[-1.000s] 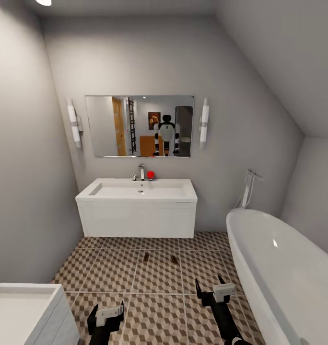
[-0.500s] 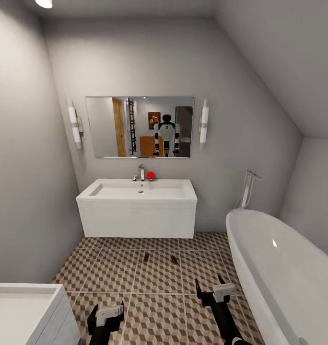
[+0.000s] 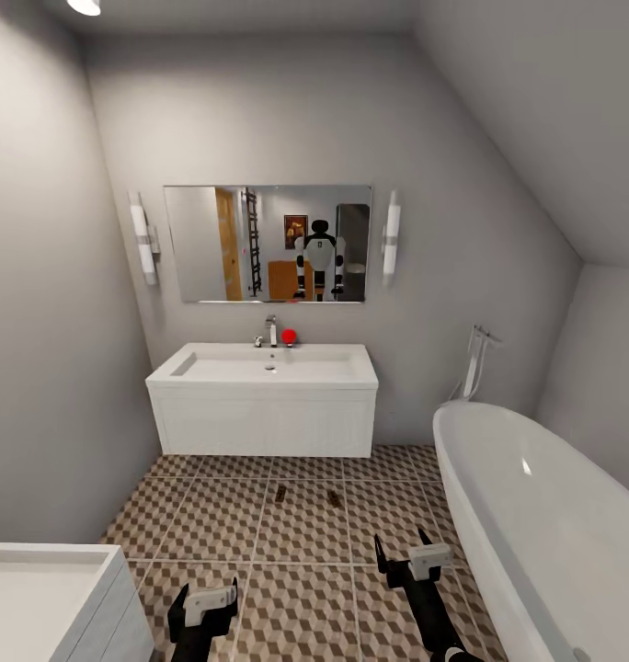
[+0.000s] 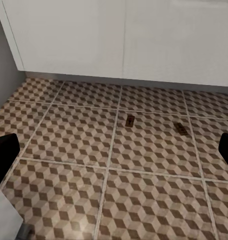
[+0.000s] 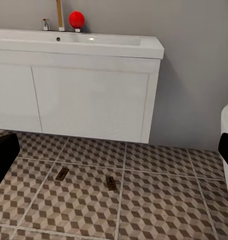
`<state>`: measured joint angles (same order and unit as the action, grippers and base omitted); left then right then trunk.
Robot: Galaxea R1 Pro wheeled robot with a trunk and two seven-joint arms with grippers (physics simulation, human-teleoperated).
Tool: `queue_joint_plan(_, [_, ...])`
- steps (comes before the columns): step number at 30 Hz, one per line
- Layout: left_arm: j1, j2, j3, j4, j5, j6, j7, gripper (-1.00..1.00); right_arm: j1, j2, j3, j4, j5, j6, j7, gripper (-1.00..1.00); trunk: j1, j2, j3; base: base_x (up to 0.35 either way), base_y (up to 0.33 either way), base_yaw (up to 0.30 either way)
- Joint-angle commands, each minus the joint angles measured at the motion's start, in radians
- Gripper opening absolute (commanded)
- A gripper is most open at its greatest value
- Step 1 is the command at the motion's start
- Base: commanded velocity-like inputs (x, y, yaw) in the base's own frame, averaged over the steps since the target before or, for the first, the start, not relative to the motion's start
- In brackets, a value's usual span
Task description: Take the four mousetraps from the cabinet in the bathroom and place them on the bathroom floor. Make sure all four end up on the same floor surface, and ensure that at least two of them are either under or directly next to the same bathroom sink.
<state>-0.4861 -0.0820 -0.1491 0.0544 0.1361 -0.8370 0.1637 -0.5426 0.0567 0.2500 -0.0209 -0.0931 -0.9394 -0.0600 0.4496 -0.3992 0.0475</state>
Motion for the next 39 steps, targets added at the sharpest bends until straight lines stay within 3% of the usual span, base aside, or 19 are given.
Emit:
queue_joint_plan(1, [-0.001,-0.001,-0.009,0.004,0.009,-0.005,0.000,1.00,0.000,0.000,0.009,0.001,-0.009,-0.002,-0.003,1.00,0.000,-0.001,0.000,0.000,0.000,0.000])
queue_joint_plan(28, [0.000,0.006,-0.009,0.016,0.011,-0.005,0.003,1.00,0.000,0.009,0.009,0.001,-0.010,0.000,-0.003,1.00,0.000,-0.001,0.000,0.000,0.000,0.003])
queue_joint_plan(32, [0.037,0.023,-0.009,0.019,0.011,-0.007,0.002,1.00,0.001,0.008,0.009,0.002,-0.010,0.016,-0.004,1.00,0.000,-0.001,-0.001,0.000,0.000,0.096])
queue_joint_plan(39, [0.069,0.016,-0.009,0.019,0.011,-0.008,0.002,1.00,0.017,0.002,0.008,0.002,-0.010,0.026,-0.005,1.00,0.000,-0.001,-0.007,0.000,0.000,0.150])
